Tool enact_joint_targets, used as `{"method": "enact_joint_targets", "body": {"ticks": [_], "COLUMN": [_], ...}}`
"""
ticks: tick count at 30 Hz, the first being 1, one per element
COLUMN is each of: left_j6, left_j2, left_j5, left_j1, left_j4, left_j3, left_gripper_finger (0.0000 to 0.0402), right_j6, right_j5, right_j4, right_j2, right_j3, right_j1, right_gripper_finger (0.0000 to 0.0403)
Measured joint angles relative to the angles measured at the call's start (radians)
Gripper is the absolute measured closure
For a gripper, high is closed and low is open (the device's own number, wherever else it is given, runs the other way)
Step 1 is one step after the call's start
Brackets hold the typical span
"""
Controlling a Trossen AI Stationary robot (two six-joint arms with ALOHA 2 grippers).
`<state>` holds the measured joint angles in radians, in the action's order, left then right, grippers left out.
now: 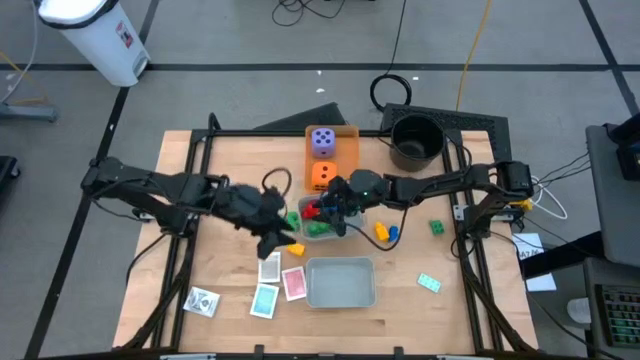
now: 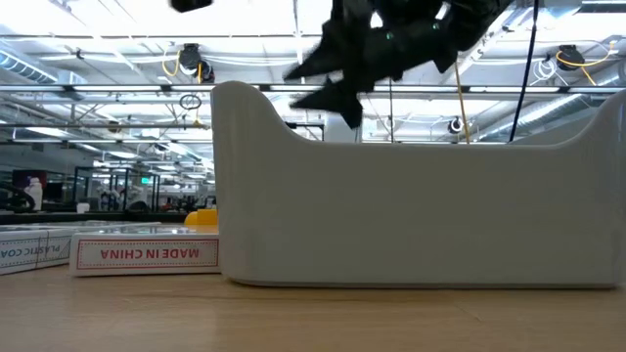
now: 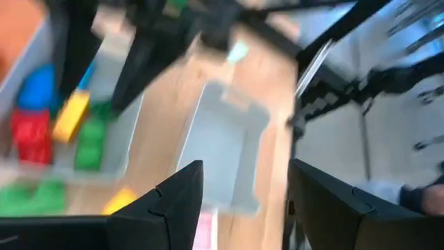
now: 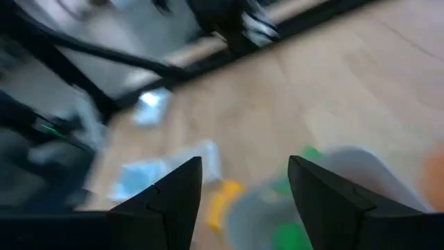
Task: Pick & Place Toys
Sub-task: Put the white and black playing card pack into the bottom gray bin
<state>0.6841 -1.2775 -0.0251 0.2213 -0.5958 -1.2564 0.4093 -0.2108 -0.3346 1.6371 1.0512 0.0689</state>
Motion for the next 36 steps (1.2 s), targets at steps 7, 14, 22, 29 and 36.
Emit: {"method": "enact_joint_targets", "body": {"ticks": [7, 14, 22, 29, 36], "left_j6": [0.17, 0.288, 0.377, 0.506, 0.557], "left_j2": [0.0, 0.0, -0.012, -0.012, -0.012], "left_j5": [0.084, 0.078, 0.052, 0.052, 0.022], "left_j1": [0.166, 0.353, 0.624, 0.824, 0.906], "left_j4": [-0.233, -0.404, -0.672, -0.578, -0.362], "left_j3": [0.0, 0.0, 0.012, 0.144, 0.341], "left_gripper_finger": [0.0188, 0.0188, 0.0188, 0.0188, 0.0188], "right_j6": [0.095, -0.029, -0.134, -0.047, -0.001], "right_j5": [-0.003, 0.058, 0.323, 0.427, 0.45], "right_j4": [-0.132, -0.104, 0.034, 0.102, 0.101], "right_j2": [-0.003, -0.059, -0.105, -0.105, -0.104], "right_j3": [0.0, 0.0, 0.0, 0.0, 0.0], "right_j1": [-0.055, -0.177, -0.32, -0.376, -0.385], "right_gripper_finger": [0.0193, 0.0193, 0.0193, 0.0193, 0.0193]}}
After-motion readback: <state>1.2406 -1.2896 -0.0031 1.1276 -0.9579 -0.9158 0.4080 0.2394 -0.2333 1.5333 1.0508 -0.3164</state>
